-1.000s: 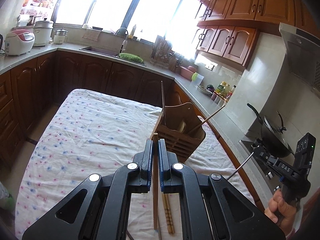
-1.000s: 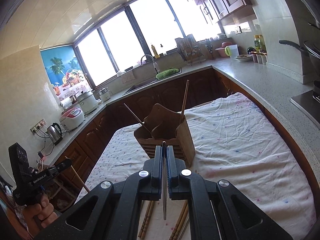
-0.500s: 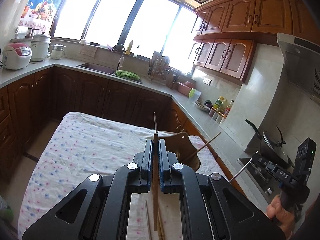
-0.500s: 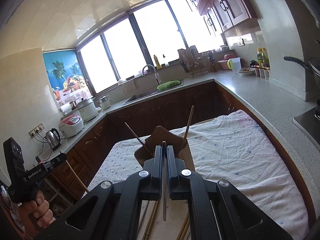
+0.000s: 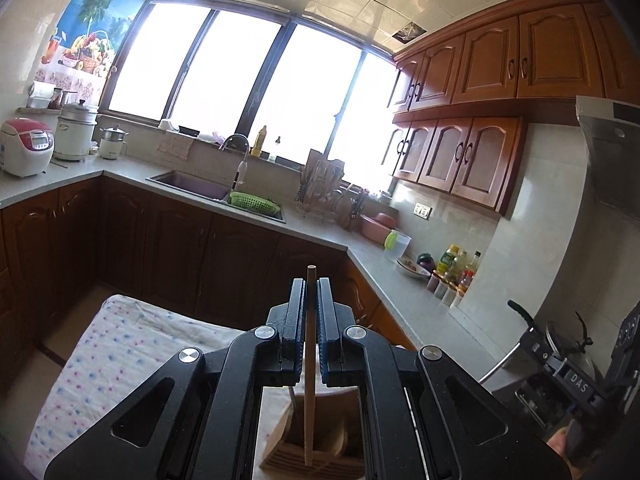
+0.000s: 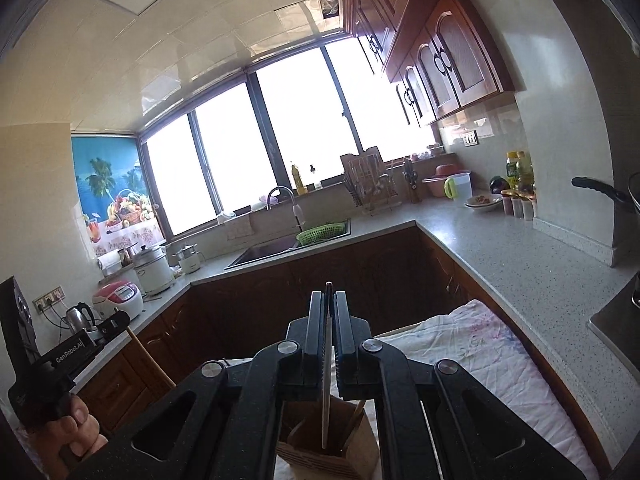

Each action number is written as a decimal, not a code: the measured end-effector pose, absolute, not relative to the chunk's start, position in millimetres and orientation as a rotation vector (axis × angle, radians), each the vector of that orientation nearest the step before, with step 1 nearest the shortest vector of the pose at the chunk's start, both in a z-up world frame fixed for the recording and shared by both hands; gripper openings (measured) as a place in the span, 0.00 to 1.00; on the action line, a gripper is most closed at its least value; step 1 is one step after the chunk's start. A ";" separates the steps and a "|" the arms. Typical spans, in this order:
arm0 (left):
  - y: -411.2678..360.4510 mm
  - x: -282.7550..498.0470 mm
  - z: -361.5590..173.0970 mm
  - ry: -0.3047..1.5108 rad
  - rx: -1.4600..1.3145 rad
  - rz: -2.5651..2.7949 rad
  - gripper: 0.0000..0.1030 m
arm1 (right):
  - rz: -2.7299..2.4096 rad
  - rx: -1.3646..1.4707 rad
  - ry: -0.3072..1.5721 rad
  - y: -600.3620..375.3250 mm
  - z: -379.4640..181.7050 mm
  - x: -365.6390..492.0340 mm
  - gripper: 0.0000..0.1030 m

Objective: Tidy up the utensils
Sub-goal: 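Lift both chopsticks upright and insert them into the wooden holder, then open both tools and withdraw from the holder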

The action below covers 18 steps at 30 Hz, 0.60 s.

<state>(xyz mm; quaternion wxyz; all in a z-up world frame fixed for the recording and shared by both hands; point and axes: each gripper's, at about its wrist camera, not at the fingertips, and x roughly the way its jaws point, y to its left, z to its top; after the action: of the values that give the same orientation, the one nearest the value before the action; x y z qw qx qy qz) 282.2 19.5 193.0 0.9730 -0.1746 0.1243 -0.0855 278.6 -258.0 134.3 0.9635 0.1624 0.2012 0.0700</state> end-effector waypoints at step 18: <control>-7.9 332.3 94.9 0.366 -0.338 -0.161 0.05 | 0.091 0.308 0.536 -244.0 37.3 302.8 0.04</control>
<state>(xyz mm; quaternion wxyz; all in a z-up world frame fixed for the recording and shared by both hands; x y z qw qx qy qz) 332.3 -7.9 94.9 0.9659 -0.1671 0.1809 -0.0798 302.8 -244.0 37.3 0.9516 0.1515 0.2635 0.0447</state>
